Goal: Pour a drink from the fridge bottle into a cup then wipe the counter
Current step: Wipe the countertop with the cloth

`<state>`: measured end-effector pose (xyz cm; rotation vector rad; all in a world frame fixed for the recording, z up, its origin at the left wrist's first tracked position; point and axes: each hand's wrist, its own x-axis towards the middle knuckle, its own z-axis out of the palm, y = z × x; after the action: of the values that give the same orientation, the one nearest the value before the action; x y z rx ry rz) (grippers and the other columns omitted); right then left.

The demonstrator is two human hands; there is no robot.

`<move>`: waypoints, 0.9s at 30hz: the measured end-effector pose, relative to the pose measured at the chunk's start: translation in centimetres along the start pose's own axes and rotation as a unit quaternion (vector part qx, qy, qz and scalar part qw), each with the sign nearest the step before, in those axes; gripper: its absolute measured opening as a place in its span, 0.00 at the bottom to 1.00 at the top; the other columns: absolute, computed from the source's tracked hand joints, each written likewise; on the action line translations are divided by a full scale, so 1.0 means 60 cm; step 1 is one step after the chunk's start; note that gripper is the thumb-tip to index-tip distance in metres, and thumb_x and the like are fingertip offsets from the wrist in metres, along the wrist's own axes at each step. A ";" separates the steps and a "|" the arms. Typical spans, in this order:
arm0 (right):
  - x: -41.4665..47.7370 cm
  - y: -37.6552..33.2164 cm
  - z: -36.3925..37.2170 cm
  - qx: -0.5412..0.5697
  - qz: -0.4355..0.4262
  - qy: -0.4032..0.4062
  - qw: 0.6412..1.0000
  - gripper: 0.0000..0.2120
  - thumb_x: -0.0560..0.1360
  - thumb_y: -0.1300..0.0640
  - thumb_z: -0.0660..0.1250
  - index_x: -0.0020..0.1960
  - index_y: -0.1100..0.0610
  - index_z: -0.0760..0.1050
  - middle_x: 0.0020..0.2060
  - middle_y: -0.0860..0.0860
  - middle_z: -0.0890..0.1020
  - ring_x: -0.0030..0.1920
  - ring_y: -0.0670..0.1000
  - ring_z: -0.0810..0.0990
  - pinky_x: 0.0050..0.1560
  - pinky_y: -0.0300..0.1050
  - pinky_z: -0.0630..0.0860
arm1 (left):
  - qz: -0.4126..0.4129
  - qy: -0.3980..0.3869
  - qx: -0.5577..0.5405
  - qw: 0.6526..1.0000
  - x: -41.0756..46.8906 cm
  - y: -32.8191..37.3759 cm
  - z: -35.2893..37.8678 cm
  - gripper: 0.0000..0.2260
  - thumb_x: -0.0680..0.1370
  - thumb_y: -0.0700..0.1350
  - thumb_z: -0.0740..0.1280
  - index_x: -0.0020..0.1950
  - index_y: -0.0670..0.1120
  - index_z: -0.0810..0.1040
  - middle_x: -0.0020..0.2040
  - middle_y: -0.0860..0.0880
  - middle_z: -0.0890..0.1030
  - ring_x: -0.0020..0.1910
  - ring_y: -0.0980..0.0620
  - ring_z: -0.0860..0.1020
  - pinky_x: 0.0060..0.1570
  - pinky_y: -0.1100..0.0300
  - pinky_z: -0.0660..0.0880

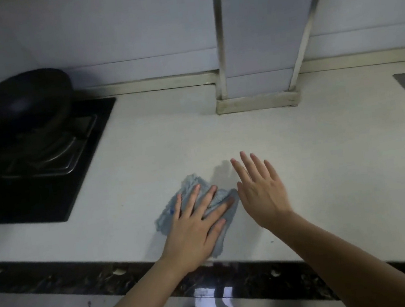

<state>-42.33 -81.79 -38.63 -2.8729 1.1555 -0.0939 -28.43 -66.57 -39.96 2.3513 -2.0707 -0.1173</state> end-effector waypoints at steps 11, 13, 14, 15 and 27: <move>0.046 -0.189 0.041 0.029 0.035 0.020 0.999 0.28 0.79 0.50 0.40 0.77 0.56 0.54 0.76 0.54 0.57 0.77 0.55 0.54 0.75 0.56 0.55 | -0.103 0.013 0.005 0.995 -0.097 -0.266 -0.014 0.23 0.84 0.59 0.42 0.79 0.64 0.46 0.81 0.54 0.51 0.80 0.47 0.47 0.75 0.37 0.52; 0.044 -0.193 0.049 0.048 0.032 0.029 0.998 0.27 0.80 0.50 0.39 0.78 0.55 0.52 0.77 0.53 0.55 0.77 0.53 0.51 0.76 0.55 0.53 | -0.128 0.011 0.004 0.992 -0.089 -0.299 -0.012 0.24 0.83 0.60 0.38 0.80 0.62 0.45 0.81 0.53 0.51 0.80 0.46 0.46 0.76 0.38 0.49; 0.042 -0.193 0.052 0.060 0.030 0.032 0.997 0.27 0.80 0.50 0.39 0.78 0.54 0.51 0.77 0.52 0.54 0.77 0.52 0.49 0.76 0.55 0.52 | -0.144 0.011 0.002 0.990 -0.080 -0.313 -0.012 0.25 0.82 0.60 0.36 0.80 0.62 0.45 0.82 0.52 0.51 0.80 0.45 0.46 0.76 0.39 0.48; 0.041 -0.193 0.053 0.069 0.031 0.035 0.997 0.27 0.81 0.50 0.38 0.78 0.54 0.50 0.77 0.52 0.53 0.77 0.52 0.48 0.76 0.55 0.51 | -0.161 0.013 -0.003 0.987 -0.067 -0.325 -0.011 0.25 0.82 0.61 0.35 0.80 0.61 0.44 0.82 0.51 0.50 0.80 0.45 0.46 0.77 0.40 0.46; 0.042 -0.199 0.058 0.076 0.051 0.038 0.995 0.26 0.81 0.50 0.41 0.78 0.53 0.50 0.77 0.51 0.54 0.77 0.49 0.47 0.76 0.54 0.51 | -0.062 -0.035 -0.010 0.997 0.048 -0.252 -0.017 0.26 0.79 0.62 0.30 0.76 0.63 0.30 0.81 0.51 0.37 0.78 0.43 0.33 0.76 0.41 0.38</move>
<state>-32.01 -74.89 -41.24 -2.6955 1.2474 -0.2767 -13.03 -67.51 -39.89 2.4987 -1.9406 -0.2238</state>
